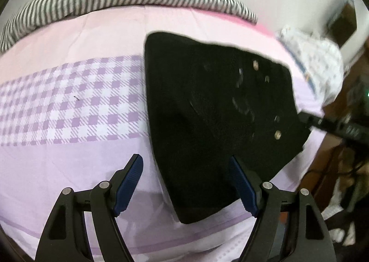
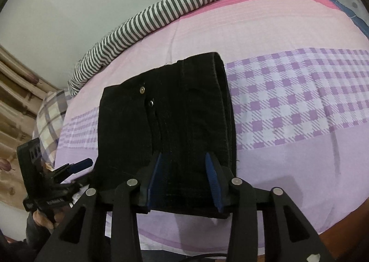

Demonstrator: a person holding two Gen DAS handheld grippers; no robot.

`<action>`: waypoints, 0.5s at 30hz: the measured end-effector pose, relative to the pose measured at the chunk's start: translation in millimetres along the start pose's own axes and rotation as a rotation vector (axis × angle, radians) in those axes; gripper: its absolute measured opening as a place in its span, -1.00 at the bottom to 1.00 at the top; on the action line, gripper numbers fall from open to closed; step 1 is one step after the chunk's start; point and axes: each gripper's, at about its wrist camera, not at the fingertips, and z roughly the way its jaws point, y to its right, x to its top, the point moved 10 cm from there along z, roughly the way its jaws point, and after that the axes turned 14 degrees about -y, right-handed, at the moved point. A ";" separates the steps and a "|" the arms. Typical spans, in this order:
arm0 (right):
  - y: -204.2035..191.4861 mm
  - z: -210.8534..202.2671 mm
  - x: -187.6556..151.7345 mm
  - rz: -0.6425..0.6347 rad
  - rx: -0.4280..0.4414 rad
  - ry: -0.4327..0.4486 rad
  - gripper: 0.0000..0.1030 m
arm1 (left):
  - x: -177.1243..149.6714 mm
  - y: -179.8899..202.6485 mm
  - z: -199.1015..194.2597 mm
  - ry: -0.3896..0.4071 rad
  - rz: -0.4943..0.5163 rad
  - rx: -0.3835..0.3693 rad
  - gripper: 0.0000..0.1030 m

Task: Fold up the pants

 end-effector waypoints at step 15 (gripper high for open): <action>30.1 8.9 9.2 0.013 0.062 -0.060 -0.06 | 22.9 -29.6 15.4 -0.075 -0.170 -0.157 0.49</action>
